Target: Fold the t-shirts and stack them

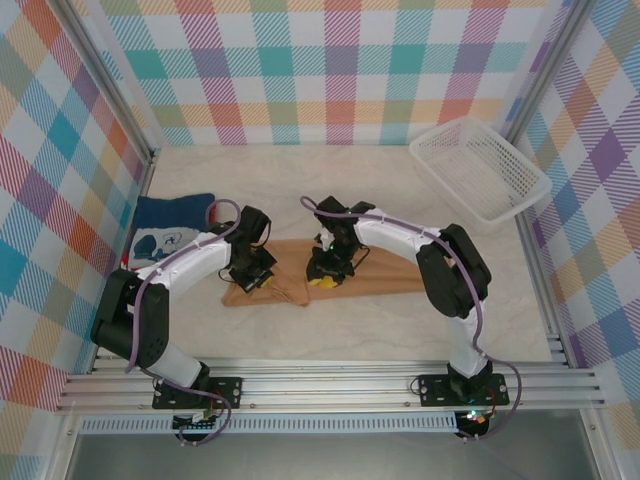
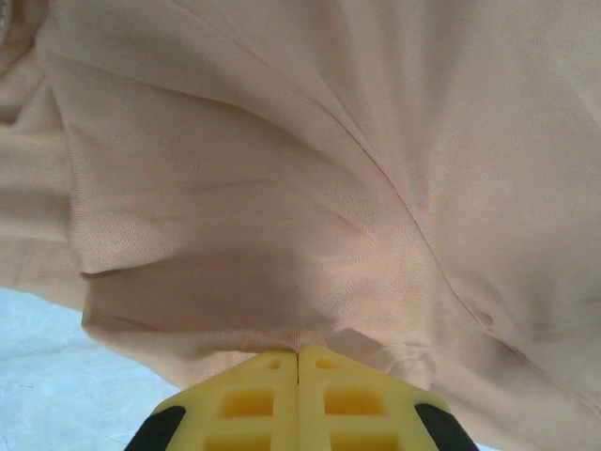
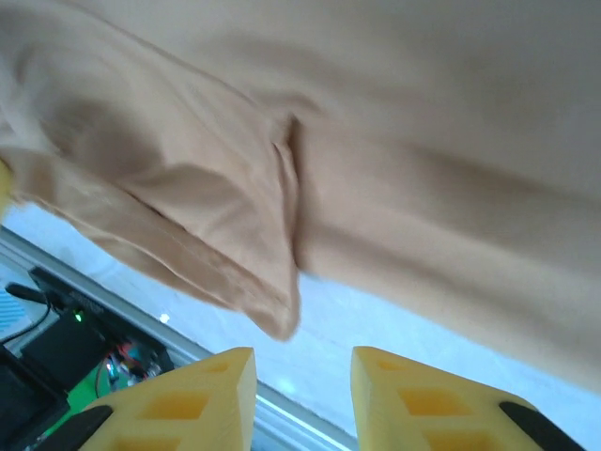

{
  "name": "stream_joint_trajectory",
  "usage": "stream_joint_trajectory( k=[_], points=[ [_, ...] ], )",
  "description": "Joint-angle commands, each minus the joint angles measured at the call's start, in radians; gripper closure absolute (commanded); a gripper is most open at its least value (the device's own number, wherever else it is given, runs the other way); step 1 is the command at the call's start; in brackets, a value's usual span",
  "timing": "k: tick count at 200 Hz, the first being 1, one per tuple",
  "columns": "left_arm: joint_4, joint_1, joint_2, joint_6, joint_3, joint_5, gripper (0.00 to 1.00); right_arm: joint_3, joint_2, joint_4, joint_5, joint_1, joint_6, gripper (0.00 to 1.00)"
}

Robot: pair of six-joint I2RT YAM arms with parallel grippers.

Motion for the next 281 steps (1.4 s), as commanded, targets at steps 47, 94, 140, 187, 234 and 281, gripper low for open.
stream_joint_trajectory(
  k=[47,94,140,187,234,281],
  points=[
    [-0.042,0.016,0.001,0.059,0.005,0.032,1.00,-0.137,-0.033,0.174,-0.138,0.044,0.340,0.64],
    [-0.029,0.027,-0.004,0.077,-0.004,0.044,1.00,-0.164,-0.010,0.202,-0.093,0.070,0.407,0.64],
    [-0.037,0.033,-0.015,0.096,-0.012,0.056,1.00,-0.143,0.023,0.247,-0.049,0.075,0.451,0.71],
    [-0.028,0.039,-0.029,0.102,-0.039,0.063,1.00,-0.153,0.024,0.262,-0.036,0.085,0.478,0.82],
    [-0.030,0.042,-0.045,0.098,-0.054,0.048,1.00,-0.154,-0.004,0.268,0.010,0.085,0.500,1.00],
    [-0.063,0.065,-0.056,0.123,-0.042,-0.001,1.00,-0.159,-0.039,0.205,0.017,0.063,0.522,1.00]
  ],
)
